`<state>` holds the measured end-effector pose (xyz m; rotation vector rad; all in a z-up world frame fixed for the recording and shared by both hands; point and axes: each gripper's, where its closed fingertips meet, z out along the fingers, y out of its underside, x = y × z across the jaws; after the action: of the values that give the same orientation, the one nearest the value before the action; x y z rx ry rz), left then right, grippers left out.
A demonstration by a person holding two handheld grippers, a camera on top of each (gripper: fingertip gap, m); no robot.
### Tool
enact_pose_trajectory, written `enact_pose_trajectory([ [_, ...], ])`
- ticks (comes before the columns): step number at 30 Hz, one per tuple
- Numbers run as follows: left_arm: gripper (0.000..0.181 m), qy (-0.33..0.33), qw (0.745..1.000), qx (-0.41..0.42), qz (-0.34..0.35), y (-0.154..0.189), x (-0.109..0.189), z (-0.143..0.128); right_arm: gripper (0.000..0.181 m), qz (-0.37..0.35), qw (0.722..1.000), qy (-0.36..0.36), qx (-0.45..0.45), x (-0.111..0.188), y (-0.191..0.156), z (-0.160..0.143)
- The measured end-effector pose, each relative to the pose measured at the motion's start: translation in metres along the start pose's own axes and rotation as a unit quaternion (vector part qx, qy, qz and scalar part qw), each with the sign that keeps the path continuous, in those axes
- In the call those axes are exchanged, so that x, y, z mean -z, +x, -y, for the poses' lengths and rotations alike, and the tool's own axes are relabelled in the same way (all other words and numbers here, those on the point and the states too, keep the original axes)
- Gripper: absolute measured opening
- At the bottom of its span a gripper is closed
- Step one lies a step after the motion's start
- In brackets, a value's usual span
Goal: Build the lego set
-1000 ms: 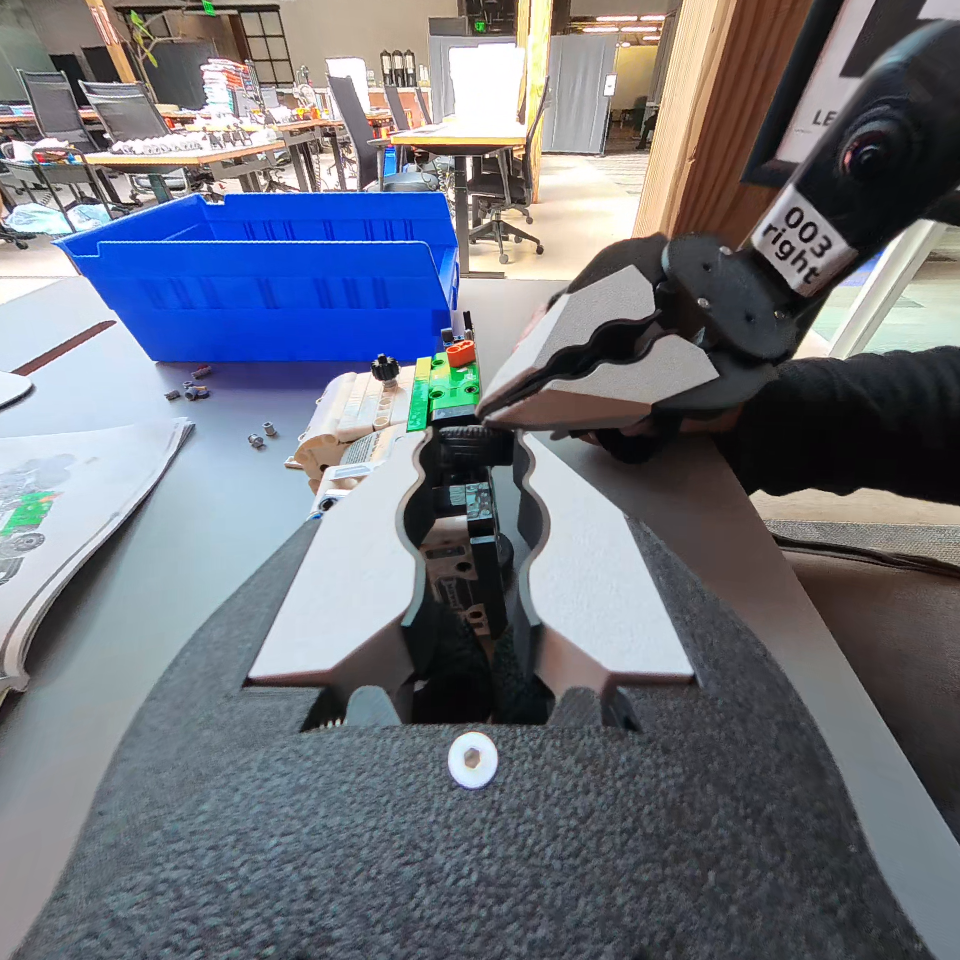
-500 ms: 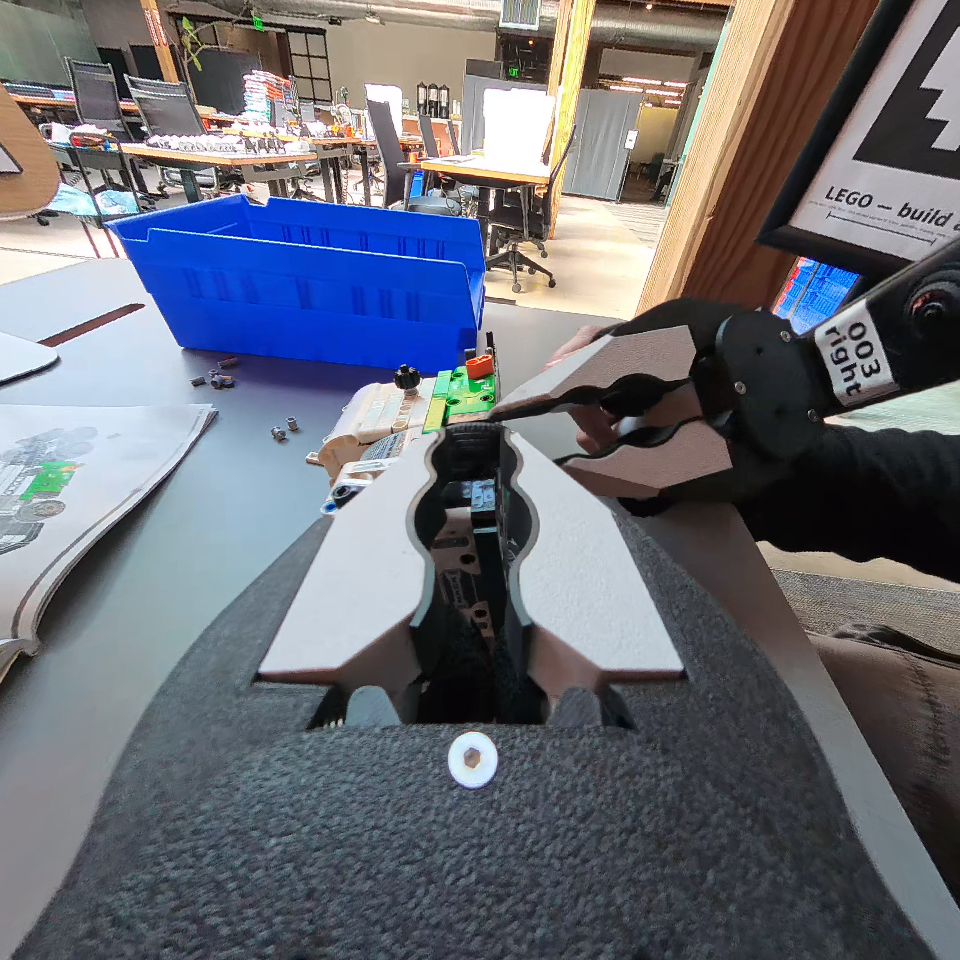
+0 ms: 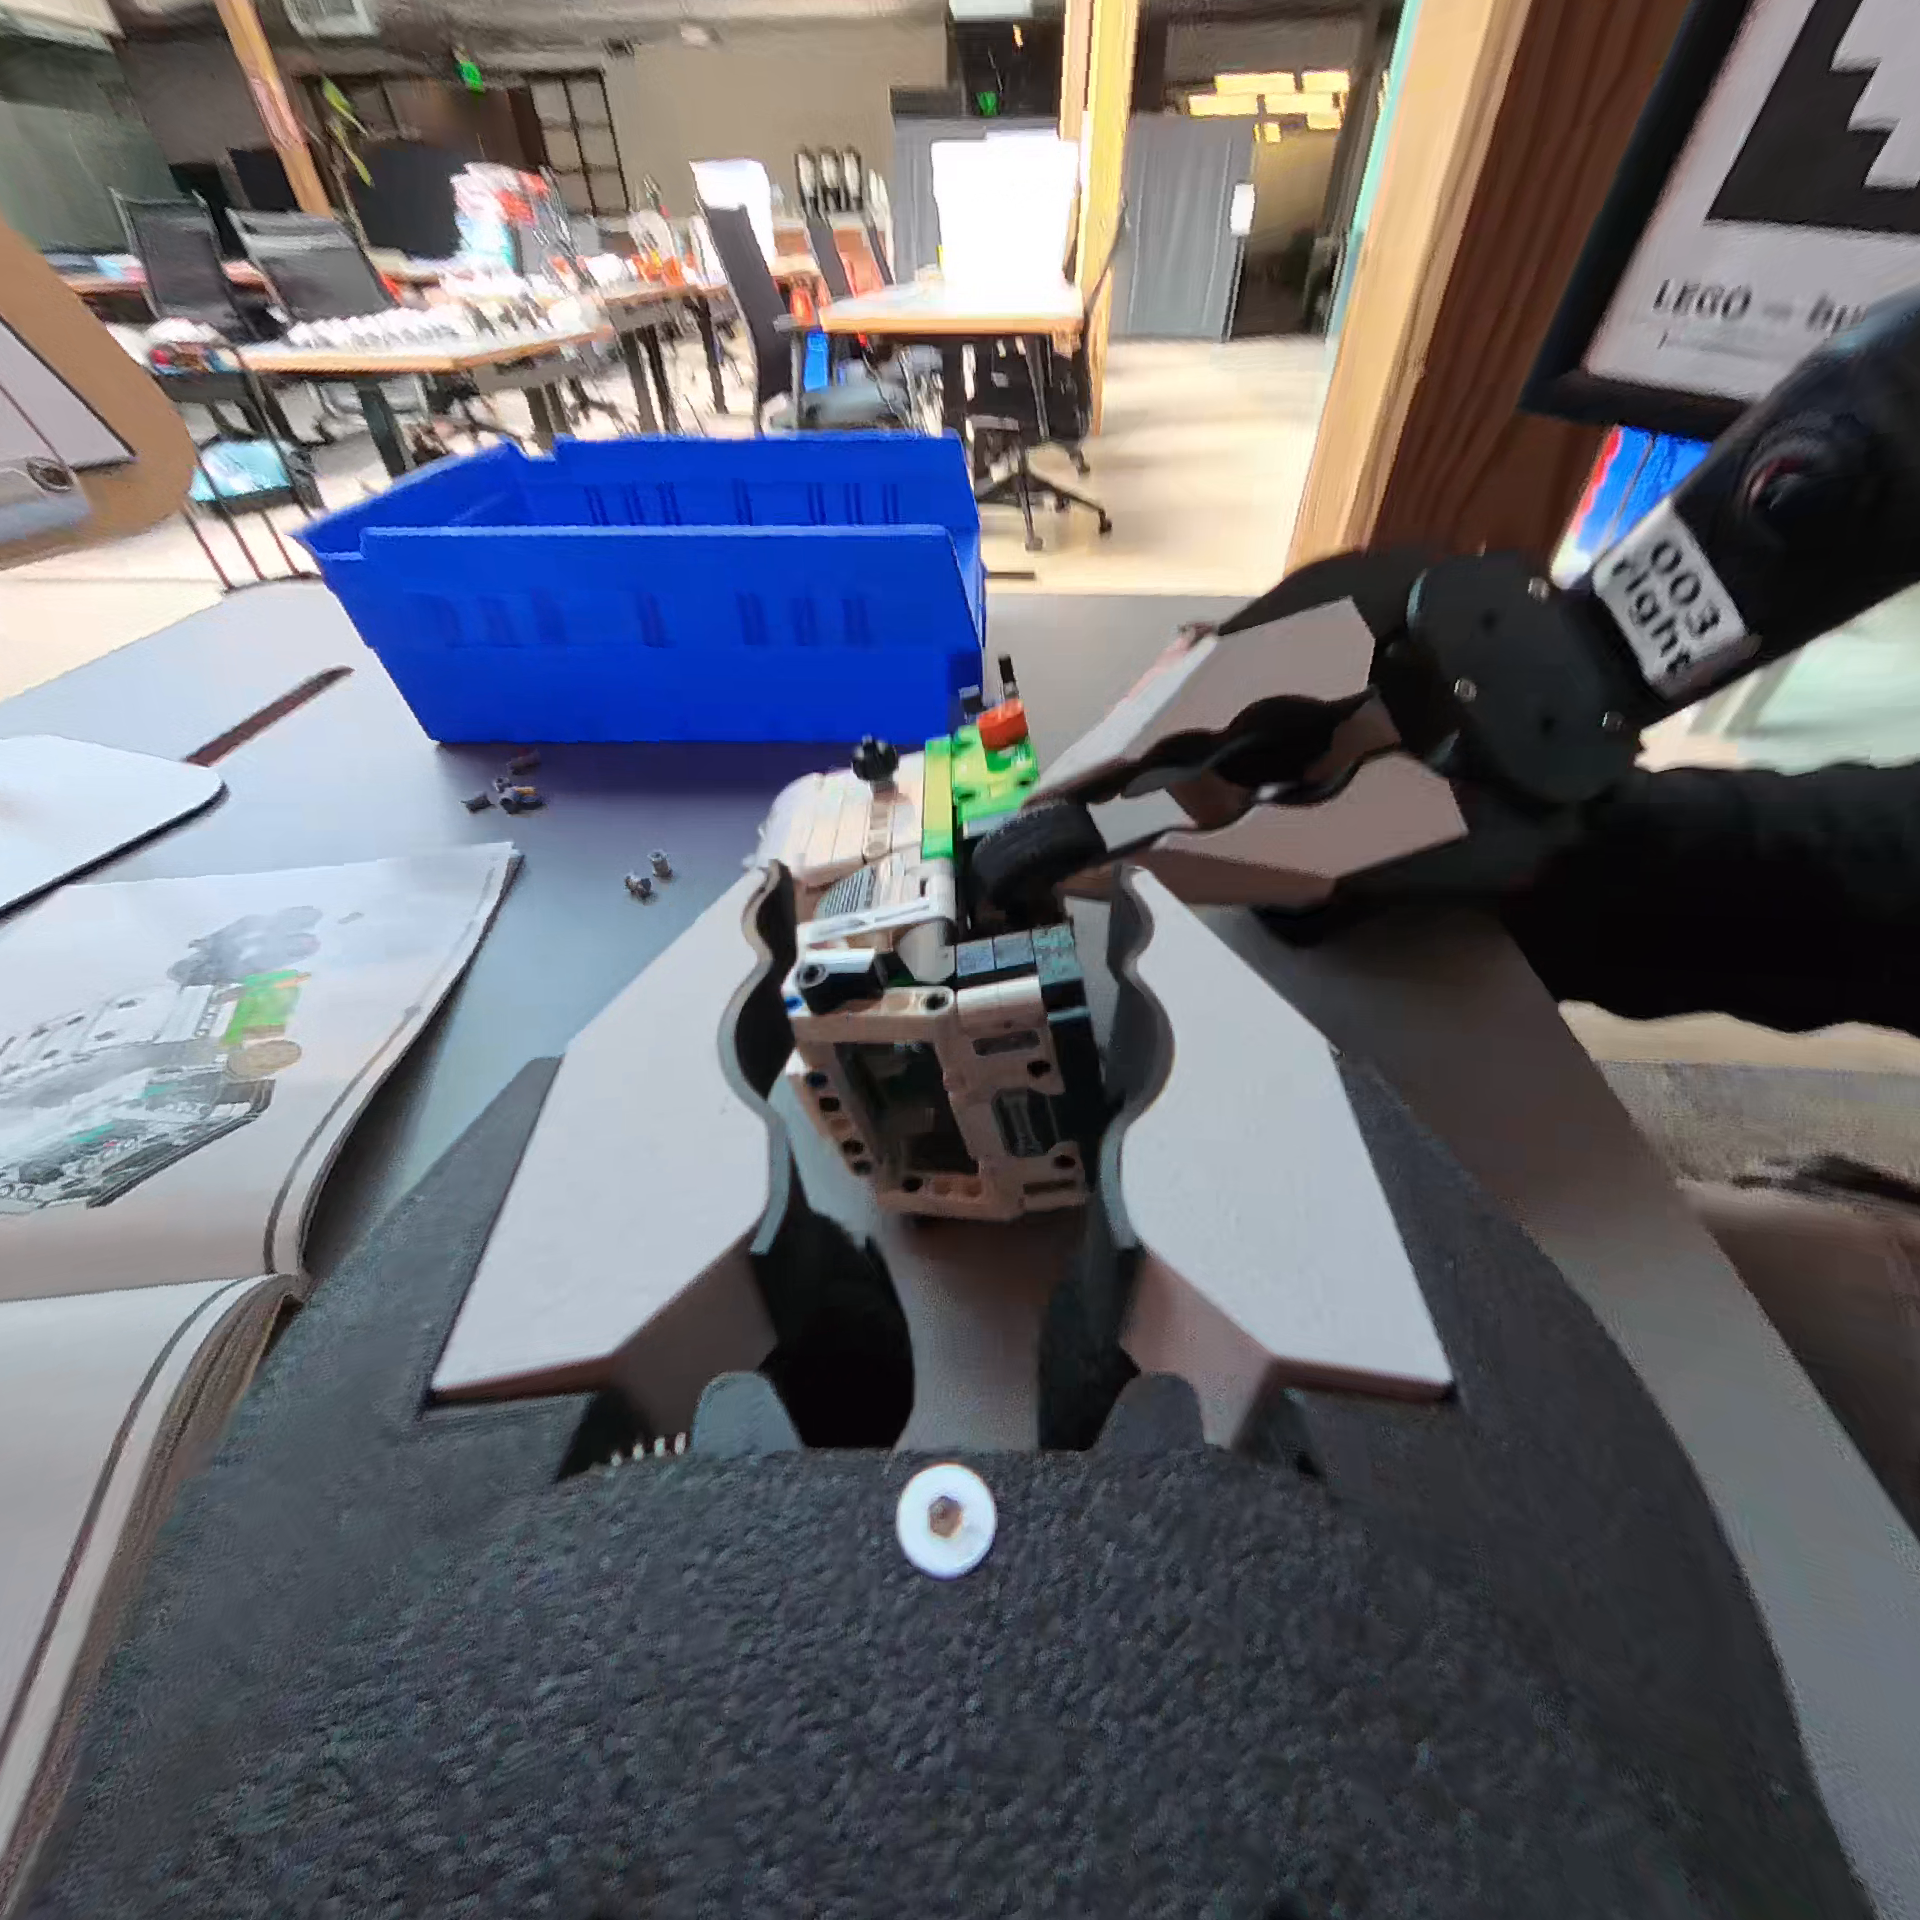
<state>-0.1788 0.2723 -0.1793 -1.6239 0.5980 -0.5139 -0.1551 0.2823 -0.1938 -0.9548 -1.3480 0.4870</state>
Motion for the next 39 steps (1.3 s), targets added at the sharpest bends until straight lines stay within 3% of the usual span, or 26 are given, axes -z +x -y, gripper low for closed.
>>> enact_pose_trajectory([
  [1, 0.065, -0.036, 0.999, -0.010, -0.011, -0.001, -0.001, -0.010, 0.014, -0.003, 1.000, -0.001, 0.004, 0.000, 0.000, 0.000],
  [4, 0.107, -0.143, 0.989, 0.016, -0.037, -0.002, -0.005, -0.054, 0.014, -0.014, 1.000, -0.003, 0.022, 0.001, 0.000, 0.000],
  [6, 0.119, -0.186, 0.981, 0.038, -0.044, -0.002, -0.009, -0.069, 0.014, -0.017, 0.999, -0.005, 0.027, 0.001, 0.000, 0.000],
  [8, 0.093, -0.187, 0.981, 0.034, -0.039, -0.003, -0.011, -0.069, 0.014, -0.022, 0.999, -0.008, 0.033, 0.001, 0.000, 0.000],
  [10, 0.080, -0.182, 0.982, 0.027, -0.036, -0.002, -0.012, -0.067, 0.014, -0.036, 0.998, -0.015, 0.047, 0.001, 0.001, -0.001],
  [17, 0.078, -0.155, 0.987, 0.022, -0.027, 0.001, -0.017, -0.058, 0.014, -0.036, 0.981, -0.089, 0.168, 0.006, 0.002, 0.004],
  [21, 0.077, -0.136, 0.989, 0.051, -0.030, -0.002, -0.017, -0.051, 0.018, 0.015, 0.965, -0.134, 0.225, 0.012, 0.005, 0.008],
  [30, 0.075, -0.116, 0.990, 0.072, -0.032, -0.005, -0.014, -0.045, 0.025, 0.120, 0.971, -0.156, 0.137, 0.028, 0.017, 0.009],
  [36, 0.074, -0.111, 0.992, 0.052, -0.028, -0.003, -0.014, -0.044, 0.041, 0.191, 0.954, -0.199, 0.119, 0.013, 0.018, -0.009],
  [39, 0.074, -0.113, 0.992, 0.041, -0.027, -0.001, -0.014, -0.045, 0.035, 0.231, 0.940, -0.200, 0.148, 0.010, 0.012, -0.010],
])
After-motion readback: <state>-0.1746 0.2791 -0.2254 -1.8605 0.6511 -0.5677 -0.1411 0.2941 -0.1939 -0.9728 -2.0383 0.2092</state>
